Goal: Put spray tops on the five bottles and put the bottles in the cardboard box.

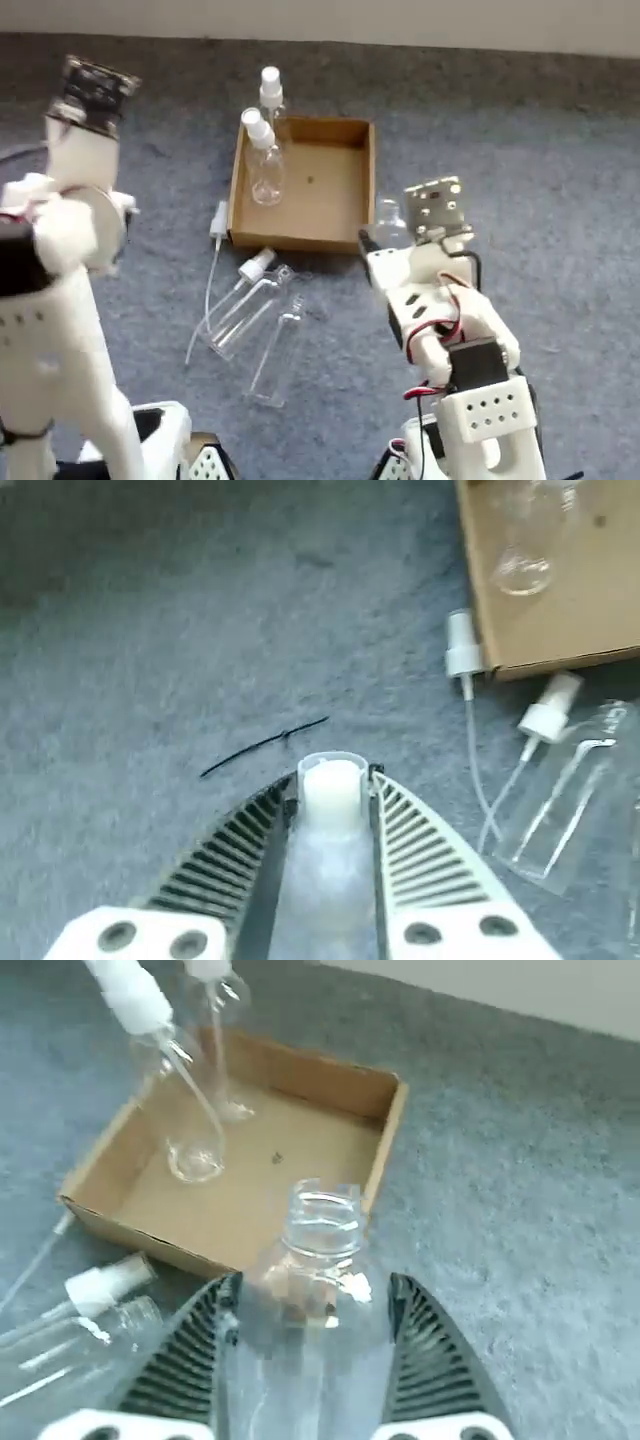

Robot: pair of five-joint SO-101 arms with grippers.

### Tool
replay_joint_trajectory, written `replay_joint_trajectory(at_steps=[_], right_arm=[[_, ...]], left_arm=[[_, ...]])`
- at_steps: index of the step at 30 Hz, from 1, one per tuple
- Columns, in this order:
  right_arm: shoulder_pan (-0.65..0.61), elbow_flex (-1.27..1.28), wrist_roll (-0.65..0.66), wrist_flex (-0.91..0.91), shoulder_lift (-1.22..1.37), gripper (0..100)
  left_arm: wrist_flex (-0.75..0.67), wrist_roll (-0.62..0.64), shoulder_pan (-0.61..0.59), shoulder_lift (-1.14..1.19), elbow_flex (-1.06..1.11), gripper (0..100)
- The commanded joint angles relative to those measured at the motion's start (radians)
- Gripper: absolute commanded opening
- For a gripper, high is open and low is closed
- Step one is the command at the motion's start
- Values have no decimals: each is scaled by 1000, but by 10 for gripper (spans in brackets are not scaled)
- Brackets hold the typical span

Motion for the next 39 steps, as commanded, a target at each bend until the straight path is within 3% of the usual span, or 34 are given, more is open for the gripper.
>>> replay_joint_trajectory(at_steps=[1, 5, 10, 18, 26, 31, 39], right_arm=[[-105, -2, -17, -70, 1, 5], [-219, 82, -11, -133, -87, 5], [-252, 242, -14, -223, -271, 5], [-291, 427, -17, -225, -535, 5], [-291, 519, -17, -222, -661, 5], [-285, 524, -17, -222, -657, 5], [-285, 521, -18, -220, -657, 5]], left_arm=[[-15, 109, 205, -159, 28, 6], [-150, 196, 318, -205, 39, 6], [-356, 304, 423, -206, 48, 6], [-862, 457, 570, -216, 309, 6], [-1217, 471, 748, -208, 354, 6], [-1249, 471, 835, -213, 360, 6], [-1183, 473, 835, -214, 412, 6]])
